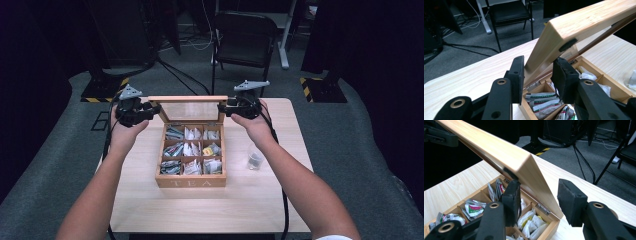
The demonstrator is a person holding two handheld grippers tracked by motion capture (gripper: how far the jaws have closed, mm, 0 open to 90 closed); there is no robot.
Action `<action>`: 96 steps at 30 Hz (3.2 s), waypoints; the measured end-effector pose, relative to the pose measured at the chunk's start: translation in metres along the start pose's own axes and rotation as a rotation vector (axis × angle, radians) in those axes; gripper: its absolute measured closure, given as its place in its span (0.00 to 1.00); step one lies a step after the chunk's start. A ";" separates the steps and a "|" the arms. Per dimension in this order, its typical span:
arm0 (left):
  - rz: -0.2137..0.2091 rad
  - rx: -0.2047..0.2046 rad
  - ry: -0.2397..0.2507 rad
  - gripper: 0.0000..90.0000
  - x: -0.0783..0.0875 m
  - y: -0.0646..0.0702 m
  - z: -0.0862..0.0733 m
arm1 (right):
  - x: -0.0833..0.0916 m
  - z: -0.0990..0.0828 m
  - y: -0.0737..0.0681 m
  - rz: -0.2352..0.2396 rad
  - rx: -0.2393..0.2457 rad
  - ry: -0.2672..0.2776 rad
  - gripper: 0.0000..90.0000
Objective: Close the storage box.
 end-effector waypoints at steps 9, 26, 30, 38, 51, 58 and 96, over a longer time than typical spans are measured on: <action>-0.016 -0.007 -0.018 0.69 0.002 0.001 -0.002 | 0.005 0.002 -0.004 0.017 0.016 -0.020 0.63; -0.040 -0.025 0.002 0.63 0.022 0.011 -0.003 | 0.009 -0.009 -0.008 0.048 0.023 -0.026 0.62; -0.041 -0.032 -0.004 0.64 0.025 0.012 -0.004 | 0.010 -0.011 -0.009 0.048 0.026 -0.028 0.62; -0.041 -0.036 -0.009 0.65 0.025 0.015 -0.012 | 0.010 -0.018 -0.012 0.054 0.034 -0.019 0.61; -0.036 -0.060 -0.017 0.64 0.031 0.028 -0.036 | 0.014 -0.036 -0.027 0.050 0.055 -0.027 0.56; -0.029 -0.064 -0.005 0.63 0.032 0.034 -0.047 | 0.015 -0.049 -0.034 0.049 0.061 -0.023 0.55; -0.056 -0.058 -0.002 0.58 0.029 0.049 -0.099 | 0.015 -0.098 -0.055 0.038 0.132 -0.039 0.49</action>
Point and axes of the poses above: each handheld gripper's, and its own axes: x roughly backward along the jaws, z roughly out of its top, y roughly to its right, the point moved 3 cm from there along -x, roughly forward along the jaws, and after that the axes turned 8 degrees about -y, right-handed, at the moved point
